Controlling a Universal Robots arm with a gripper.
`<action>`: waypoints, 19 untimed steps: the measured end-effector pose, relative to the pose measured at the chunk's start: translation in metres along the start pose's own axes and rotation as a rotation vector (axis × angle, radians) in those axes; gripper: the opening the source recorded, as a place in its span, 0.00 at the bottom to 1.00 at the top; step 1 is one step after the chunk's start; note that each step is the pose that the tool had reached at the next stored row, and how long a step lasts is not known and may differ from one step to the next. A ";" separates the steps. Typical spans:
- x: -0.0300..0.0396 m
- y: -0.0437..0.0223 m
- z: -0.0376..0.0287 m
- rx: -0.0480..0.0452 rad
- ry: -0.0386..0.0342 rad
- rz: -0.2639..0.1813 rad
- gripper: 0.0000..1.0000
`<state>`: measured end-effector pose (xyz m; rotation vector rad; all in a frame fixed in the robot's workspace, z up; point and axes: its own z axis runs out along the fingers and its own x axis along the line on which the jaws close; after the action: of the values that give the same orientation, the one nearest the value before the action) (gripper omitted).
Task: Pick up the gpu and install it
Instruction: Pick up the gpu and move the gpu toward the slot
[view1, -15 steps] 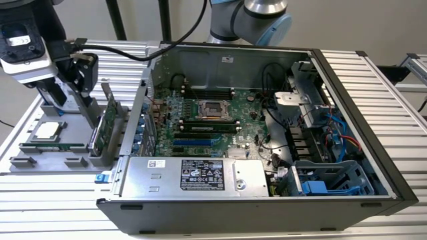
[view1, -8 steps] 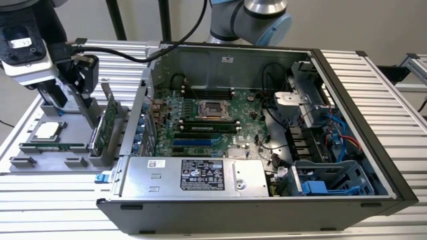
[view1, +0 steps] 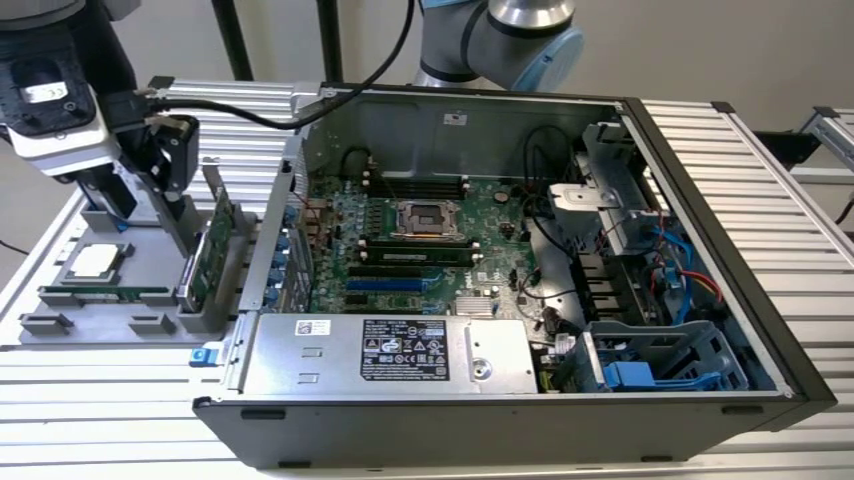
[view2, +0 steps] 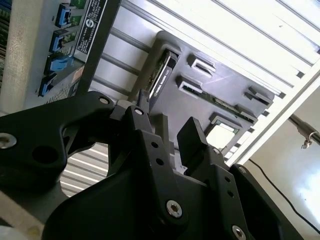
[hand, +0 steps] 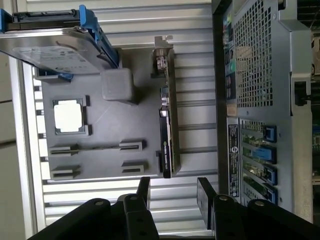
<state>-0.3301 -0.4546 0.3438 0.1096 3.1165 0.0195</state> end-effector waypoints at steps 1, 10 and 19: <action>0.0000 0.0000 0.0005 0.0007 0.0000 0.000 1.00; 0.0001 -0.0001 0.0044 0.0053 -0.0004 0.000 1.00; 0.0002 -0.0001 0.0099 0.0054 -0.0004 0.000 1.00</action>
<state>-0.3301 -0.4546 0.3339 0.1095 3.1164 0.0110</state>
